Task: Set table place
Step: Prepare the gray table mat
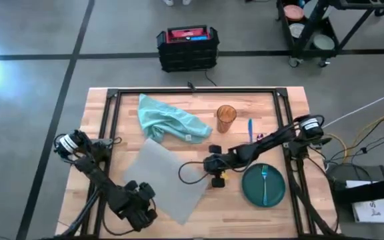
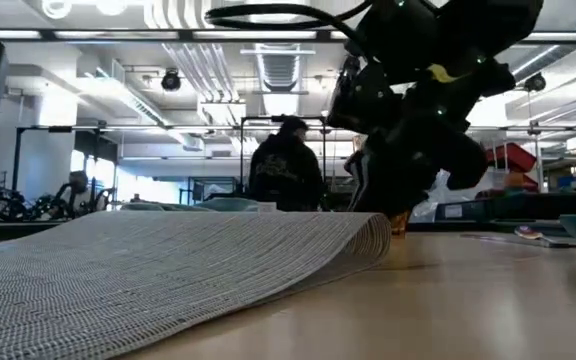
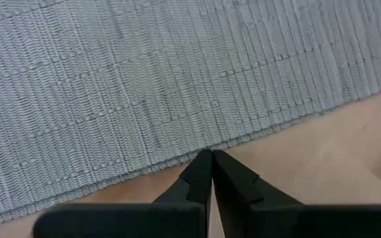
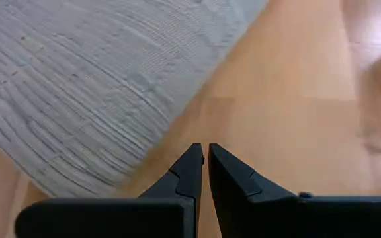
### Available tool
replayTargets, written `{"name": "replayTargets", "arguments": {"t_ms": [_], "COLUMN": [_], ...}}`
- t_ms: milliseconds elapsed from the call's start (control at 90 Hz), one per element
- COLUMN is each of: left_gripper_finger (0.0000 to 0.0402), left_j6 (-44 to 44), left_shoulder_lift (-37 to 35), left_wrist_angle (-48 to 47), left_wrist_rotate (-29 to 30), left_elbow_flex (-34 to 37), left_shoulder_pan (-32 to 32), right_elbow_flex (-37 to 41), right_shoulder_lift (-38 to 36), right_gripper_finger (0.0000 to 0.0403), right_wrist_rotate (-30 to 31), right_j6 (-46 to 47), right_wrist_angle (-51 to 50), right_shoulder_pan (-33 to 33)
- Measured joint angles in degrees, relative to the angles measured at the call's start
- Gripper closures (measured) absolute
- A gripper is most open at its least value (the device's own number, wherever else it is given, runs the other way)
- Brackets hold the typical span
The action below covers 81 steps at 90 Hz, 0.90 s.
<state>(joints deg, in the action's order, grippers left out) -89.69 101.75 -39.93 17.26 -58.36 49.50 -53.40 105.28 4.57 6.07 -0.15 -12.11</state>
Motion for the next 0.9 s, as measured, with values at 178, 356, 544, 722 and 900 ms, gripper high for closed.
{"name": "replayTargets", "arguments": {"t_ms": [178, 356, 544, 722, 900], "left_gripper_finger": [0.0401, 0.0401, 0.0401, 0.0401, 0.0401], "left_j6": [-0.44, 0.22, 3.06, 8.07, 16.25], "left_shoulder_lift": [-0.07, -0.15, -0.45, -0.57, -0.57], "left_wrist_angle": [-0.38, -0.09, 0.17, 0.98, 5.58], "left_wrist_rotate": [7.33, 11.81, 17.91, 23.11, 29.93], "left_elbow_flex": [0.36, 0.38, 0.04, -0.1, -0.1], "left_shoulder_pan": [-0.56, -1.25, -3.4, -6.11, -9.29], "right_elbow_flex": [-1.27, -1.74, -1.82, -1.76, -2.59], "right_shoulder_lift": [2.22, 2.66, 2.69, 2.75, 2.87], "right_gripper_finger": [0.0389, 0.0389, 0.0389, 0.0389, 0.0389], "right_wrist_rotate": [0.45, 0.86, 0.42, 0.29, -0.3], "right_j6": [-0.06, -0.07, 1.26, 1.42, 1.44], "right_wrist_angle": [0.07, 0.25, 0.3, 0.91, 0.58], "right_shoulder_pan": [-1.37, -2.19, -2.32, -2.56, -2.98]}}
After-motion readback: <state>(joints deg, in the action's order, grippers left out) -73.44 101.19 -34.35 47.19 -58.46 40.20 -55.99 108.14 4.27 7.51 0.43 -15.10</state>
